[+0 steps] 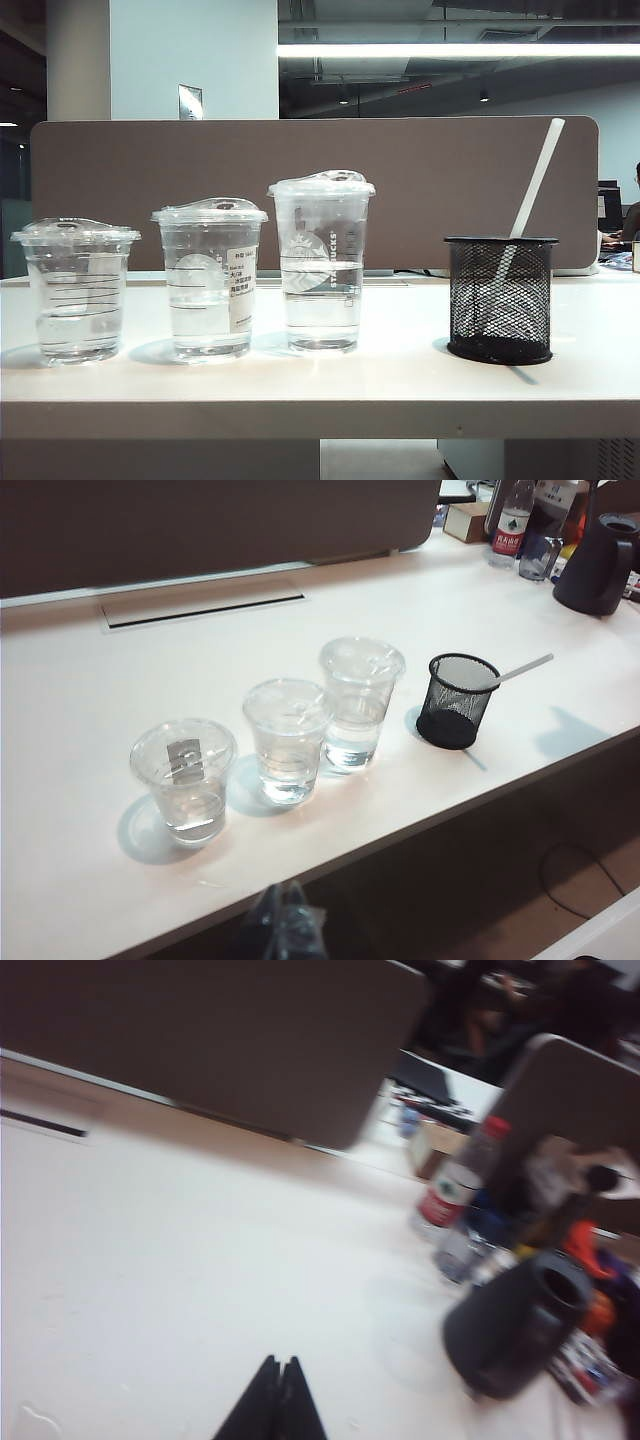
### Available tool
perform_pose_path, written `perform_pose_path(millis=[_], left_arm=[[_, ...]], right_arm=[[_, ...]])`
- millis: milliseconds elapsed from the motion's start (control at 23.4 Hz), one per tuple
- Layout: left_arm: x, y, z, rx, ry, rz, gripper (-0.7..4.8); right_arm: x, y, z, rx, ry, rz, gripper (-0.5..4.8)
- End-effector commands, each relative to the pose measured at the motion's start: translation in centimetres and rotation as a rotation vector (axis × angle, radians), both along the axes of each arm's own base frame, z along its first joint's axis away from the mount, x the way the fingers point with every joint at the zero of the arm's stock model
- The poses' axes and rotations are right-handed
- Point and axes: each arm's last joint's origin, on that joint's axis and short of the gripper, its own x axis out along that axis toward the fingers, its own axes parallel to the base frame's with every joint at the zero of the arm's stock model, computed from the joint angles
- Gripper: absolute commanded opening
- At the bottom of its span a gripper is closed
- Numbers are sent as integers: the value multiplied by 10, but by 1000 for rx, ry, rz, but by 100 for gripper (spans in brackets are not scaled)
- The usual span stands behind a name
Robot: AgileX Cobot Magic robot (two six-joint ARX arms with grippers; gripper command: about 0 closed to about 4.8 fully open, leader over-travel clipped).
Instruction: Pick up the straw and insert it into the medium coffee cup.
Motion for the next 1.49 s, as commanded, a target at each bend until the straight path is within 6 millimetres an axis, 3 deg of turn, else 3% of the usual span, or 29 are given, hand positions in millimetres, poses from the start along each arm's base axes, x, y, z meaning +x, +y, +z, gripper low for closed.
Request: perform_pose_path(millis=[43,213,299,427,512,554,597,981,1066,1152,1280,1493], left_arm=[[0,0,2,-2,-23,-4,-1],[0,0,2,-1,-21,-4,-1],[0,0,2,-2,-22,-4,-1],[0,0,2,-1,-22,-2,-1],[0,0,2,-1,-22,-3,-1],[0,0,2,-2,-22,-2,-1],[0,0,2,-2,-21,-5,-1],[0,0,2,-1,-22,1,-1],[0,0,2,-1,-23,2,-1],[0,0,2,-1,-23,2,-1],[0,0,2,-1,-23,2,-1],[0,0,2,-5,-19,-3,-1]], right_arm=[[47,-11,-13,75,43,64,-5],[83,-40,-41,242,71,116,-6],[92,-54,-56,314,65,95,-6],[93,-73,-87,390,41,73,-6],[89,-76,-109,438,21,71,-5],[84,-74,-129,464,-5,65,-5],[76,-70,-149,473,-35,72,-5],[12,-21,-250,598,-216,61,-3],[11,-4,-254,604,-150,99,31],[11,6,-252,583,-178,87,33],[8,20,-251,535,-196,51,101],[3,42,-259,447,-89,163,118]])
